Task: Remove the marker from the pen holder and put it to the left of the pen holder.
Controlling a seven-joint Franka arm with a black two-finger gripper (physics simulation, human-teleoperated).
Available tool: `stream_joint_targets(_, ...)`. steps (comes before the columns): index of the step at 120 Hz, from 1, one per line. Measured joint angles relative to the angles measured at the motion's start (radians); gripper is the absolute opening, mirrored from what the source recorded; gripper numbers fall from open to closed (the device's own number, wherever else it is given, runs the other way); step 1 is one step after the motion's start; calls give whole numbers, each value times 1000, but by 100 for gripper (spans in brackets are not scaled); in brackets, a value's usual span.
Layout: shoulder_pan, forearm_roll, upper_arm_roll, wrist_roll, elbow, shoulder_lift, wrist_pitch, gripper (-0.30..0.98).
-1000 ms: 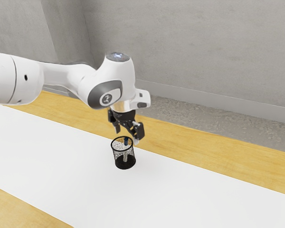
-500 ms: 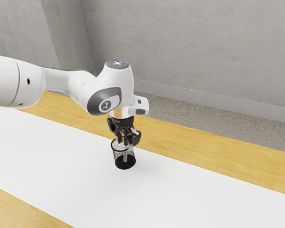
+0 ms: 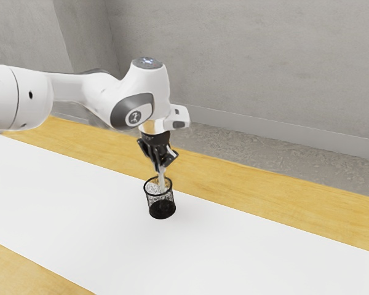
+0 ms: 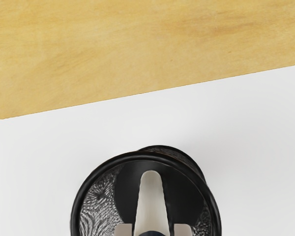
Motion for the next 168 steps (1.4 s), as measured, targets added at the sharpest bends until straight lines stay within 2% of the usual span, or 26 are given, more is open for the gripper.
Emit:
stream_joint_targets(16,2,-8,38,-6,142,-40,-153,-8)
stream_joint_targets(30,0,-24,102,-9,257,-32,-387,-9)
stream_joint_targets(36,-2,-33,161,-12,286,19,-491,-9)
stream_joint_targets(46,4,-76,243,-17,415,184,-679,-9)
stream_joint_targets(59,14,-106,266,-27,495,297,-900,-9)
stream_joint_targets(70,32,-118,269,-33,516,351,-1031,-9)
stream_joint_targets(101,45,-119,267,-43,724,538,-1247,-9)
stream_joint_targets(136,80,-103,266,-47,900,712,-1325,-10)
stream_joint_targets(155,81,-108,267,-54,908,728,-1329,26)
stream_joint_targets(168,84,-114,264,-44,907,714,-1304,43)
